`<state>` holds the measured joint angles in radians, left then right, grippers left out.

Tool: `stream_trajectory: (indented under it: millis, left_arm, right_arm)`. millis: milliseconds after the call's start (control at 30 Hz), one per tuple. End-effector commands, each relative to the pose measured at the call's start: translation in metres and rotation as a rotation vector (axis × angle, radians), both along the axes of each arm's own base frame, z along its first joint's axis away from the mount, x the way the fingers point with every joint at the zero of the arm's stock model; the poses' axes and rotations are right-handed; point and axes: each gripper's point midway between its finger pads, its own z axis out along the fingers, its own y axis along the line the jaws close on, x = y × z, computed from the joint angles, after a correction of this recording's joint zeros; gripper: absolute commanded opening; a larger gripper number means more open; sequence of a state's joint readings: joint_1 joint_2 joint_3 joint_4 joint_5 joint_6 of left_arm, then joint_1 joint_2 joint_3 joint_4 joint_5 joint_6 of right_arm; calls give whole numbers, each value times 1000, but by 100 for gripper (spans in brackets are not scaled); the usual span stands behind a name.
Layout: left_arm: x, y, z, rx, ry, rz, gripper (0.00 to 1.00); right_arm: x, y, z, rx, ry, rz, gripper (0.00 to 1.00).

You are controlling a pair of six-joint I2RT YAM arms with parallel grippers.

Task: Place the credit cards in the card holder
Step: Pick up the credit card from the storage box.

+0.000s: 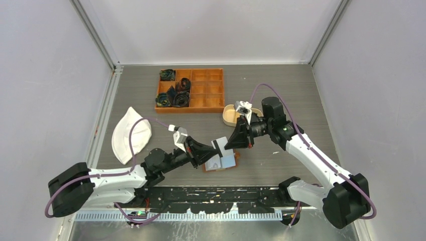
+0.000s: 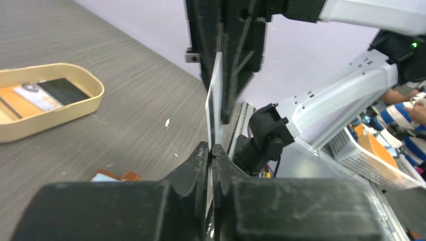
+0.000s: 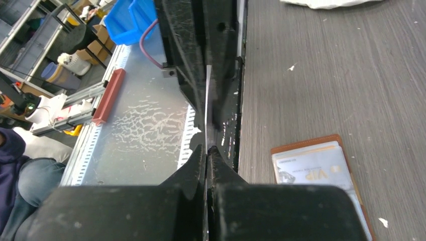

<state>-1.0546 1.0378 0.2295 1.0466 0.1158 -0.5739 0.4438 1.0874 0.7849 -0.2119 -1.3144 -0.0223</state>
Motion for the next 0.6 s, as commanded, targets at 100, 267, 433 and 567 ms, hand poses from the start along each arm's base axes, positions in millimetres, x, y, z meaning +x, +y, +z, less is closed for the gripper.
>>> stream_trajectory:
  millis: [100,267,433,567]
  left_arm:
    - [0,-3,47,-114,-57,-4,0]
    - [-6,-5,22,65,25,-42,0]
    - [-17,0,13,179,48,-107,0]
    - [-24,-5,12,228,54,-168,0]
  right_arm:
    - [0,0,3,18,-50,6,22]
    - [7,-11,-2,-50,-125,-25,55]
    - [6,-15,-2,-50,-125,-35,51]
    - [6,-13,0,-28,-108,-25,48]
